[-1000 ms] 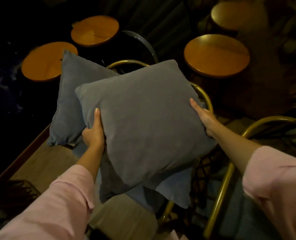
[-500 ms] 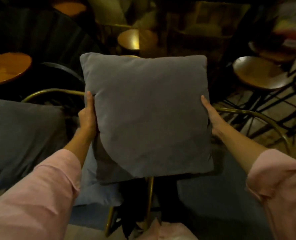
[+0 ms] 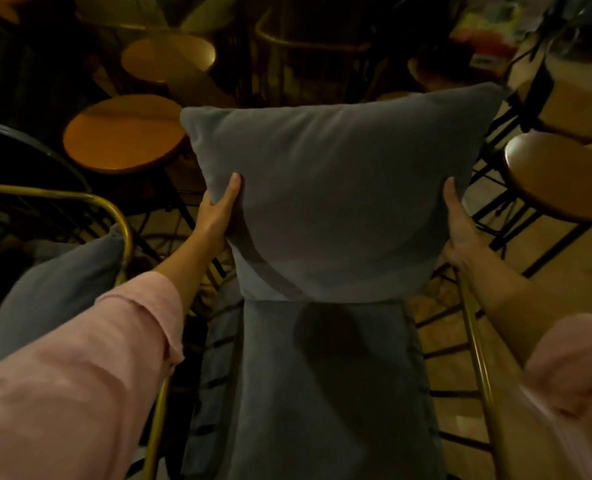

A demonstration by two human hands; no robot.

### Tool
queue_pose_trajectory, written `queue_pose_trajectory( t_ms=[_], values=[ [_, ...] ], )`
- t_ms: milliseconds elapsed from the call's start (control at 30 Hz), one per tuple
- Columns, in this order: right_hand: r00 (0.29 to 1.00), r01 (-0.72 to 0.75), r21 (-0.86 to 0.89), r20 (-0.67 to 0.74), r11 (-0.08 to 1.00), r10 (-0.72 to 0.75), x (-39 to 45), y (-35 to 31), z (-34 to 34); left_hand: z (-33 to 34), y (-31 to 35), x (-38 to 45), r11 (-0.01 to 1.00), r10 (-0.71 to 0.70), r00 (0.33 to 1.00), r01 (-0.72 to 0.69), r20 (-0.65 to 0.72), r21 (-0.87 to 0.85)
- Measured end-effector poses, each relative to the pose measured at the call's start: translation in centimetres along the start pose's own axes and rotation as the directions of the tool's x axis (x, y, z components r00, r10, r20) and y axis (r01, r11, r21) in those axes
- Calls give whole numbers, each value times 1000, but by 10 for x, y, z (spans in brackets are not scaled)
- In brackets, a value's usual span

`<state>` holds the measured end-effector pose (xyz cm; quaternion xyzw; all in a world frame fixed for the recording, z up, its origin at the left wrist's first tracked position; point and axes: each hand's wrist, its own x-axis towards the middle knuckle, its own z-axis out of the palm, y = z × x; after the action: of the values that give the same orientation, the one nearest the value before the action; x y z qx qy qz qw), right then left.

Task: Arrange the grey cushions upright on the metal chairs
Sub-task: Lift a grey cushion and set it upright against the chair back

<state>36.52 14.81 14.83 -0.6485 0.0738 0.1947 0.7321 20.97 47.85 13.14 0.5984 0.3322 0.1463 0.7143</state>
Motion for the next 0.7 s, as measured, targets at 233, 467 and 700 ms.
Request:
queue_pose_trajectory(
  t_ms=[233, 467, 700],
  values=[
    [986, -164, 23, 29, 986, 164, 78, 62, -39, 37, -43, 38, 1000, 0, 997, 2, -82, 19],
    [975, -223, -34, 11, 974, 224, 99, 132, -37, 33, -102, 55, 993, -16, 989, 32, -147, 112],
    [963, -201, -120, -206, 972, 174, 91, 140, -31, 36, -102, 59, 988, -112, 986, 124, -126, 93]
  ],
)
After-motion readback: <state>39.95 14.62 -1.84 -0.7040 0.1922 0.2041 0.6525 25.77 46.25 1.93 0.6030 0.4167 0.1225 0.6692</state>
